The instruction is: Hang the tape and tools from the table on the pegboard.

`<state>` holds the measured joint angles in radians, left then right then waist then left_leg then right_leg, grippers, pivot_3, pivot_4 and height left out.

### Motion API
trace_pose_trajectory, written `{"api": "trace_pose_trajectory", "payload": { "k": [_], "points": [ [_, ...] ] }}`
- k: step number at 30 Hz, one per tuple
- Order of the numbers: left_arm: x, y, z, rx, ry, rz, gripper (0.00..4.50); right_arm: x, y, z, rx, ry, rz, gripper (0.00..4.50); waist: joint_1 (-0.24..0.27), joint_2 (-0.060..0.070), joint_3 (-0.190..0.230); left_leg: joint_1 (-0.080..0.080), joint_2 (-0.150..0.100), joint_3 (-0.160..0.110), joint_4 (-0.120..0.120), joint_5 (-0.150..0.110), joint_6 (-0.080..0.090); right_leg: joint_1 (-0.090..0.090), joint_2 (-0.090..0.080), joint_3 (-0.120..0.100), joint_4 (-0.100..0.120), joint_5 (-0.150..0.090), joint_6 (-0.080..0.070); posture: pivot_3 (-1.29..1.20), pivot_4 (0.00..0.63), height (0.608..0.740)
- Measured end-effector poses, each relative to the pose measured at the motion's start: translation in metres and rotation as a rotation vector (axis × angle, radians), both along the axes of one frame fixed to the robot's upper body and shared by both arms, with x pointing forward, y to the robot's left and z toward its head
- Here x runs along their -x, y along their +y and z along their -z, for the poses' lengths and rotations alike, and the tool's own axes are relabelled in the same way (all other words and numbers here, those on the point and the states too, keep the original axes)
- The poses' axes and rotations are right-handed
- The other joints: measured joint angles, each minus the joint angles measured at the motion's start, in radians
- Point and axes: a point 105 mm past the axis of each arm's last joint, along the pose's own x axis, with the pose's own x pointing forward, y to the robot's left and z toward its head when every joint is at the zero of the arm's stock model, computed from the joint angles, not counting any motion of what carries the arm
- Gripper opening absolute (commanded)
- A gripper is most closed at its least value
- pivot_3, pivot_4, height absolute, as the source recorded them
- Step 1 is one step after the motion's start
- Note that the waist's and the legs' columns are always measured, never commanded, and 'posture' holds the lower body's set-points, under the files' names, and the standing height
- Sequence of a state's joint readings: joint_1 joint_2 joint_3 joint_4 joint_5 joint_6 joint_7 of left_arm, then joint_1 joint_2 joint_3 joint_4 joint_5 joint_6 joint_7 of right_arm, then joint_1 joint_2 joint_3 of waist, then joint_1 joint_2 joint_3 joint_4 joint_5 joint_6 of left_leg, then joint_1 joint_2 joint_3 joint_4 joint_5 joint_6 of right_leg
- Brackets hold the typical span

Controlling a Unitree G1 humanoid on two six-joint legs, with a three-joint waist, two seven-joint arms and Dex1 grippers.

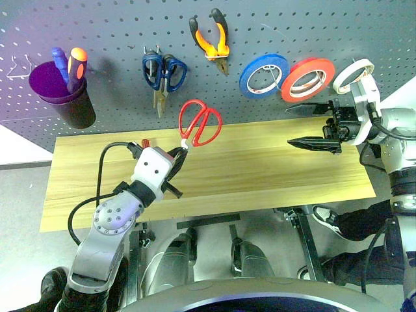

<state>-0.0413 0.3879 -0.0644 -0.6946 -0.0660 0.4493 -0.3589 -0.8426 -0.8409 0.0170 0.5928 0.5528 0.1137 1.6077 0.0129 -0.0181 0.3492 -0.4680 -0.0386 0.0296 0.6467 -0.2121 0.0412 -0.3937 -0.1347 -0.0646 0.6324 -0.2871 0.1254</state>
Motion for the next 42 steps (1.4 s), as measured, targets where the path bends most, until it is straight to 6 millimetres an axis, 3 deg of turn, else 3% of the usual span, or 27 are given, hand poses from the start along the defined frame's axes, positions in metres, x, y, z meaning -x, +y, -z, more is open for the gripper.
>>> {"api": "trace_pose_trajectory", "payload": {
  "k": [9, 30, 42],
  "points": [
    [0.008, 0.022, -0.011, -0.008, -0.117, -0.104, 0.25, -0.001, -0.002, 0.001, 0.008, -0.005, 0.008, 4.5, 0.0, 0.0, 0.0, 0.0, 0.0, 0.0, 0.001, 0.0, 0.0, 0.0, 0.0, 0.0, 0.0, 0.0, 0.0, 0.0, 0.306, 0.74],
    [0.008, 0.033, -0.04, -0.036, -0.288, -0.181, 0.25, -0.003, -0.002, -0.001, 0.027, -0.007, 0.008, 4.5, 0.0, 0.0, 0.0, 0.0, 0.0, 0.0, 0.002, 0.0, 0.0, 0.0, 0.0, -0.001, 0.002, 0.001, 0.0, 0.02, 0.313, 0.74],
    [0.006, 0.037, -0.044, -0.028, -0.306, -0.213, 0.25, 0.0, -0.003, -0.003, -0.008, 0.015, -0.003, 4.5, 0.001, 0.0, 0.0, 0.0, 0.0, 0.0, 0.002, 0.0, 0.0, 0.0, 0.0, -0.001, 0.002, 0.001, 0.0, 0.02, 0.316, 0.74]
  ]
}}
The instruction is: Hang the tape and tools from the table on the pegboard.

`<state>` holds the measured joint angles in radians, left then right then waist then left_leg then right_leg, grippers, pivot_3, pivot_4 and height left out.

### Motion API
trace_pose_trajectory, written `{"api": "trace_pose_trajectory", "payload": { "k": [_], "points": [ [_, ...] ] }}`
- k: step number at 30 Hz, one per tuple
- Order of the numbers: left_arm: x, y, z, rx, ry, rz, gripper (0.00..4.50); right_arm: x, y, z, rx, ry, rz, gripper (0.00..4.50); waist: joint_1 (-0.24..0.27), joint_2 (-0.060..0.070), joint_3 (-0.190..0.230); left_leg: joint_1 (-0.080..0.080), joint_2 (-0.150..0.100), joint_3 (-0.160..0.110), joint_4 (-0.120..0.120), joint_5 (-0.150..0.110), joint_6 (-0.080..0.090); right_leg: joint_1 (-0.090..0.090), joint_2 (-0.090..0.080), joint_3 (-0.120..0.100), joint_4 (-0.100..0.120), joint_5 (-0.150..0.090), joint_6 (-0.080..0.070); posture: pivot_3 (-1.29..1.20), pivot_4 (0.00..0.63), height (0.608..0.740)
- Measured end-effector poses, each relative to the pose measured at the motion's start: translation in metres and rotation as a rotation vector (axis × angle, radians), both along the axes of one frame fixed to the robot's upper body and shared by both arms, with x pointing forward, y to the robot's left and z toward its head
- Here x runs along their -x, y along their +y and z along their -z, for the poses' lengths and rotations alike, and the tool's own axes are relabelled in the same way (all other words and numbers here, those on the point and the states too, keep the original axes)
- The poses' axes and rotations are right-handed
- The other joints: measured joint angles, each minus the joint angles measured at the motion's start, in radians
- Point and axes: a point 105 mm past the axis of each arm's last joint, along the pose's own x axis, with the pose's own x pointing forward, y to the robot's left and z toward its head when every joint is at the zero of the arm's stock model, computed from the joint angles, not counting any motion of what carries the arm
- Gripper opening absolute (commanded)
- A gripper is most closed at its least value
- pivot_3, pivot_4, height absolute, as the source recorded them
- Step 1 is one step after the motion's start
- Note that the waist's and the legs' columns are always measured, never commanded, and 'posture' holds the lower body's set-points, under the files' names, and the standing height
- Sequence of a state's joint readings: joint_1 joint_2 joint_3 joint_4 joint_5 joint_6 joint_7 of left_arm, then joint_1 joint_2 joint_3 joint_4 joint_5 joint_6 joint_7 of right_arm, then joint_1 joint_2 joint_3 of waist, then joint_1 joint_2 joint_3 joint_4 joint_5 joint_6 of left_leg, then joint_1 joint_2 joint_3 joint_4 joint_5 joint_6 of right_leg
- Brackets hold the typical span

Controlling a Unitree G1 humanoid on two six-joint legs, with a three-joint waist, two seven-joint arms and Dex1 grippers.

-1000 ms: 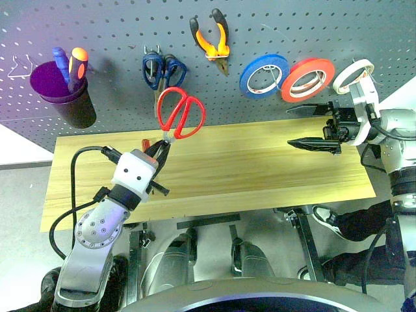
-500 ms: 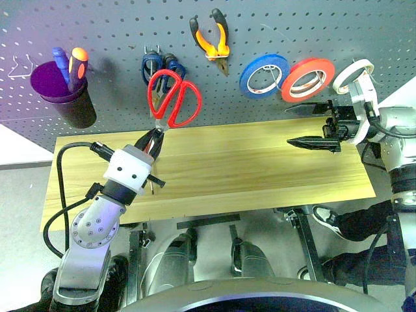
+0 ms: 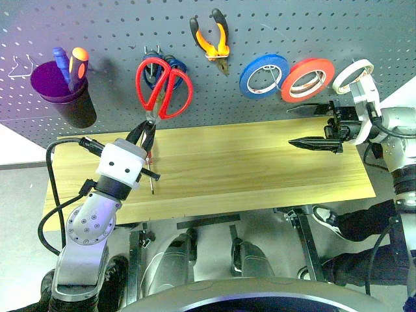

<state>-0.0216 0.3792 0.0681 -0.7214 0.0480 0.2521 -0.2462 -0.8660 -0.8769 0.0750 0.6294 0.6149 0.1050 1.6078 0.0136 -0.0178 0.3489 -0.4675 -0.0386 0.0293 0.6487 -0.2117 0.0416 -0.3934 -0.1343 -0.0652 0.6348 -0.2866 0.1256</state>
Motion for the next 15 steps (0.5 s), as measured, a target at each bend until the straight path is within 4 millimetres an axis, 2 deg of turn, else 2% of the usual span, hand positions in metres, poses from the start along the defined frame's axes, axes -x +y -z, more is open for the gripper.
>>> {"api": "trace_pose_trajectory", "payload": {
  "k": [15],
  "points": [
    [-0.007, 0.01, -0.01, -0.004, -0.038, -0.044, 0.25, 0.028, 0.004, -0.028, -0.193, 0.029, -0.138, 4.5, 0.002, 0.0, 0.0, 0.001, 0.0, 0.0, 0.0, 0.0, 0.0, 0.0, 0.0, 0.0, 0.001, 0.0, 0.0, 0.03, 0.314, 0.74]
  ]
}}
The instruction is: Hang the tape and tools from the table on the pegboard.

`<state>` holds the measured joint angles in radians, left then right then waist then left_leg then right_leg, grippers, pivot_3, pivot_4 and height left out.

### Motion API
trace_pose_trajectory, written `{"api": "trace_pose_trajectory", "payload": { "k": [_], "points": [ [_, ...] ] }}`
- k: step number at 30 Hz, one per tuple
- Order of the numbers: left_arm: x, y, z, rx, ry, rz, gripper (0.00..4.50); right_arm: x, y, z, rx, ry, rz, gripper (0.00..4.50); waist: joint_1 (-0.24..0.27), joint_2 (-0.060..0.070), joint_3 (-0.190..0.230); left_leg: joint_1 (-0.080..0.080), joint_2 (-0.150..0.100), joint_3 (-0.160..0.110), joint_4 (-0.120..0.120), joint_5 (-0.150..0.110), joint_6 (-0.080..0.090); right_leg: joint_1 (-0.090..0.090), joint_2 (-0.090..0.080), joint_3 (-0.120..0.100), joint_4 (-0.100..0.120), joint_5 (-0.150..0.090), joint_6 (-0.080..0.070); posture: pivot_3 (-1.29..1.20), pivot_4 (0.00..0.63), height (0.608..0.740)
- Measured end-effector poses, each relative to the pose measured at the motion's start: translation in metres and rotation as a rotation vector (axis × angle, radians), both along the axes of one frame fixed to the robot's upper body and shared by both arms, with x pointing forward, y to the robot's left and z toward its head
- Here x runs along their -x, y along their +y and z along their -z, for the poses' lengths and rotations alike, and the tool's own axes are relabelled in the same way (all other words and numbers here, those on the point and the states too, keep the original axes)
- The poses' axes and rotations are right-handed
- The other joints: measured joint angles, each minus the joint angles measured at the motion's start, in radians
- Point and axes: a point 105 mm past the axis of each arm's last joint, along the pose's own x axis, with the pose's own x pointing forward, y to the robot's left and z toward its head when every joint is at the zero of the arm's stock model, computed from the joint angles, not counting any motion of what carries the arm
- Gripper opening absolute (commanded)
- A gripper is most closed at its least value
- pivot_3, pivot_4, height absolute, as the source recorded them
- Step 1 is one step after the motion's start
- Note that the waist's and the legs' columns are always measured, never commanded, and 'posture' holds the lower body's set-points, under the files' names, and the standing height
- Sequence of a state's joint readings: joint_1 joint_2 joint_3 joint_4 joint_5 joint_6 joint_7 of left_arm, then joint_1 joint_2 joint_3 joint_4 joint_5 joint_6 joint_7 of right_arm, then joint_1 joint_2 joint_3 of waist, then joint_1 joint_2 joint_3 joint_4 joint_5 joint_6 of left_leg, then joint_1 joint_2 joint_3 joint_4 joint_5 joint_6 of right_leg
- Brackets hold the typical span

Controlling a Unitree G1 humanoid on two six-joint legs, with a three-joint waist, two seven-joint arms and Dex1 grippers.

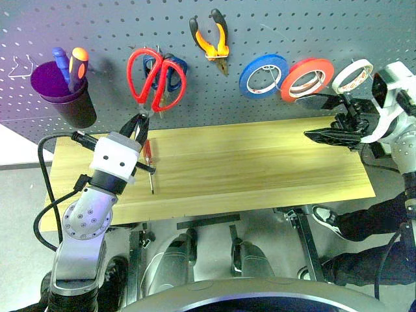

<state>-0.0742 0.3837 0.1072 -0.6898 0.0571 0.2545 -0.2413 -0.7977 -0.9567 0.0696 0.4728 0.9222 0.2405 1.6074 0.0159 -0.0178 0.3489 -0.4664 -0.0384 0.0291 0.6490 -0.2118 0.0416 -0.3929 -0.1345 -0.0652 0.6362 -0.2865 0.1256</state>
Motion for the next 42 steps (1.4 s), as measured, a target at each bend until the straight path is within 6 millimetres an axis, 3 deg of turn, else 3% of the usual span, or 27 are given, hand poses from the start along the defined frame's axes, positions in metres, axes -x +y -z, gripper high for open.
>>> {"api": "trace_pose_trajectory", "payload": {
  "k": [14, 29, 36, 42],
  "points": [
    [-0.01, 0.003, 0.0, 0.006, -0.005, -0.007, 0.25, 0.011, 0.001, -0.002, -0.016, -0.023, -0.048, 4.5, 0.0, 0.0, 0.0, 0.0, 0.0, 0.0, 0.001, 0.0, 0.0, 0.0, 0.0, 0.0, 0.0, 0.0, 0.0, 0.01, 0.313, 0.74],
    [-0.01, -0.01, 0.017, 0.02, 0.052, 0.052, 0.25, 0.011, 0.002, -0.003, -0.019, -0.017, -0.053, 4.5, -0.001, 0.0, 0.0, 0.0, 0.0, 0.0, 0.001, 0.0, 0.0, 0.0, 0.0, 0.0, 0.0, 0.0, 0.0, -0.01, 0.306, 0.74],
    [-0.025, -0.006, 0.034, 0.025, 0.085, 0.051, 0.25, 0.012, 0.002, -0.003, -0.016, -0.017, -0.055, 4.5, -0.001, 0.0, 0.0, 0.0, 0.0, 0.0, 0.001, 0.0, 0.0, 0.0, 0.0, 0.0, 0.001, 0.0, 0.0, -0.02, 0.301, 0.74],
    [-0.04, -0.011, 0.03, 0.024, 0.047, 0.072, 0.25, 0.014, 0.003, -0.004, -0.004, -0.022, -0.062, 4.5, -0.003, 0.0, 0.0, 0.0, 0.0, 0.0, 0.001, 0.0, 0.0, 0.0, 0.0, 0.0, 0.002, 0.0, 0.0, -0.03, 0.302, 0.74]
  ]
}}
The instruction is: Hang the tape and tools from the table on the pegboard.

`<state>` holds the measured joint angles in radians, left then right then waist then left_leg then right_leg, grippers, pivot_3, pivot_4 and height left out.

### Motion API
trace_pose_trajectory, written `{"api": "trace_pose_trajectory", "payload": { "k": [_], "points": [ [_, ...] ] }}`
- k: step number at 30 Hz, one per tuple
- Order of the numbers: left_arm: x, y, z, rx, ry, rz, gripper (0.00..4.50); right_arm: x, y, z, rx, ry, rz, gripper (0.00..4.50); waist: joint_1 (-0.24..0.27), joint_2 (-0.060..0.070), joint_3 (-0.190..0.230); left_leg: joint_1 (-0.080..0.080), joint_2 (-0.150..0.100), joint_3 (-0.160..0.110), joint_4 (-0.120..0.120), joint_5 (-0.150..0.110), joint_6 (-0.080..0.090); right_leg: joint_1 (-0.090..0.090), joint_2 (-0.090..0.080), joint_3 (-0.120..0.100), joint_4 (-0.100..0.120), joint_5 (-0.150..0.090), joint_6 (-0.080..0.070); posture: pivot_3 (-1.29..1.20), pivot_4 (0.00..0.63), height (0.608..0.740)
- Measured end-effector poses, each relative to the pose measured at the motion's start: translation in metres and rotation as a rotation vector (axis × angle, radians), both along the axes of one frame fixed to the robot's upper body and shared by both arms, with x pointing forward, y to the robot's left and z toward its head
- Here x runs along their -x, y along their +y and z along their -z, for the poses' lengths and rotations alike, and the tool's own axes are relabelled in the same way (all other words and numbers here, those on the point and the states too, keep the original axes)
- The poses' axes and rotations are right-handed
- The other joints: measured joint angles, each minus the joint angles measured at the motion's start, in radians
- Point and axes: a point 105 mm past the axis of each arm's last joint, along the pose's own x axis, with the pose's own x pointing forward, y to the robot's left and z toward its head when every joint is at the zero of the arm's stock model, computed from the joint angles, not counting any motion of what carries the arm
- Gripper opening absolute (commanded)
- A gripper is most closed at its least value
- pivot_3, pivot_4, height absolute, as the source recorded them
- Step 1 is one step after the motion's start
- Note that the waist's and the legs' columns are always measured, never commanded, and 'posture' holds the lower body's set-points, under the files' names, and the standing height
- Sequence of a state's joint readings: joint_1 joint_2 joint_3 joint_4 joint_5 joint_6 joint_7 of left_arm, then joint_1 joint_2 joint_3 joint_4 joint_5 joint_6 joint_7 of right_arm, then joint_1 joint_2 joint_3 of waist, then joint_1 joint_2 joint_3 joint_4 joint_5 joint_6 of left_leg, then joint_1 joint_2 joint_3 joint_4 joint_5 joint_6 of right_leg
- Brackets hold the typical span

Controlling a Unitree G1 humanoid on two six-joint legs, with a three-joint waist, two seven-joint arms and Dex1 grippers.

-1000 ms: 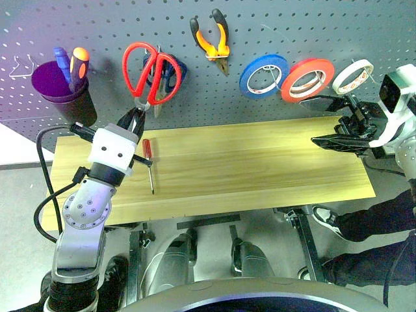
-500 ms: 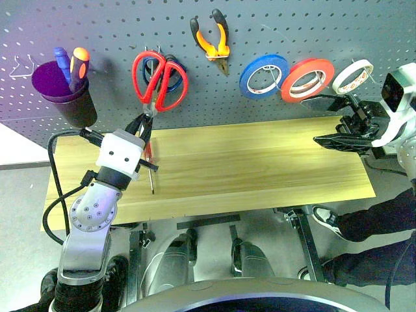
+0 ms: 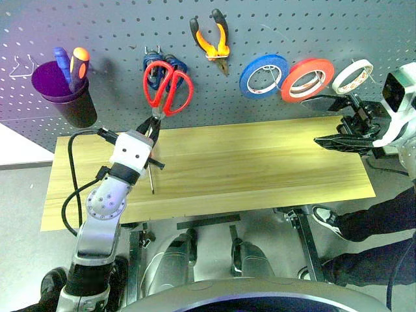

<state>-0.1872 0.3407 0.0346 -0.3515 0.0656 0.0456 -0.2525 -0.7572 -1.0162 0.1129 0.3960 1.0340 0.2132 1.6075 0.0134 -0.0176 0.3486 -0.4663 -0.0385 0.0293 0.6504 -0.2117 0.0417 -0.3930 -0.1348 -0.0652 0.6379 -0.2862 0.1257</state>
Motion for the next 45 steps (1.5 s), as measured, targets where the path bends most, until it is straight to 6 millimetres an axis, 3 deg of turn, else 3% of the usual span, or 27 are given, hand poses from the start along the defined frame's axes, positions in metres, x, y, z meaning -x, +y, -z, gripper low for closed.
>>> {"api": "trace_pose_trajectory", "payload": {
  "k": [14, 30, 31, 41, 45],
  "points": [
    [-0.027, 0.005, 0.006, 0.007, -0.019, -0.021, 0.25, 0.006, 0.0, 0.004, 0.02, 0.022, -0.013, 4.5, 0.0, 0.0, 0.0, 0.001, 0.0, 0.001, 0.006, 0.0, 0.0, -0.001, -0.001, 0.0, 0.009, 0.0, 0.0, -0.04, 0.311, 0.74],
    [-0.033, 0.013, 0.008, 0.028, -0.015, -0.058, 0.25, 0.006, 0.0, 0.005, 0.024, 0.027, -0.012, 4.5, 0.0, 0.0, 0.0, 0.001, 0.0, 0.001, 0.008, 0.0, 0.0, -0.001, -0.002, 0.0, 0.01, 0.0, 0.0, -0.04, 0.314, 0.74],
    [-0.033, 0.013, 0.008, 0.035, -0.014, -0.062, 0.99, 0.006, 0.0, 0.005, 0.024, 0.027, -0.012, 4.5, 0.0, 0.0, 0.0, 0.001, 0.0, 0.001, 0.008, 0.0, 0.0, -0.001, -0.002, 0.0, 0.01, 0.0, 0.0, -0.04, 0.315, 0.74],
    [-0.036, 0.015, 0.012, 0.058, 0.009, -0.075, 4.38, 0.005, 0.0, 0.004, 0.03, 0.024, -0.008, 4.5, 0.0, 0.0, 0.0, 0.0, 0.0, 0.001, 0.008, -0.001, 0.0, -0.001, -0.002, 0.0, 0.01, 0.0, 0.0, -0.04, 0.314, 0.74],
    [-0.034, 0.013, 0.02, 0.064, 0.046, -0.045, 4.45, 0.005, 0.0, 0.002, 0.03, 0.019, -0.008, 4.5, -0.001, 0.0, 0.0, 0.001, 0.0, 0.001, 0.008, -0.001, 0.0, -0.001, -0.002, 0.0, 0.01, 0.0, 0.0, -0.04, 0.317, 0.74]
  ]
}}
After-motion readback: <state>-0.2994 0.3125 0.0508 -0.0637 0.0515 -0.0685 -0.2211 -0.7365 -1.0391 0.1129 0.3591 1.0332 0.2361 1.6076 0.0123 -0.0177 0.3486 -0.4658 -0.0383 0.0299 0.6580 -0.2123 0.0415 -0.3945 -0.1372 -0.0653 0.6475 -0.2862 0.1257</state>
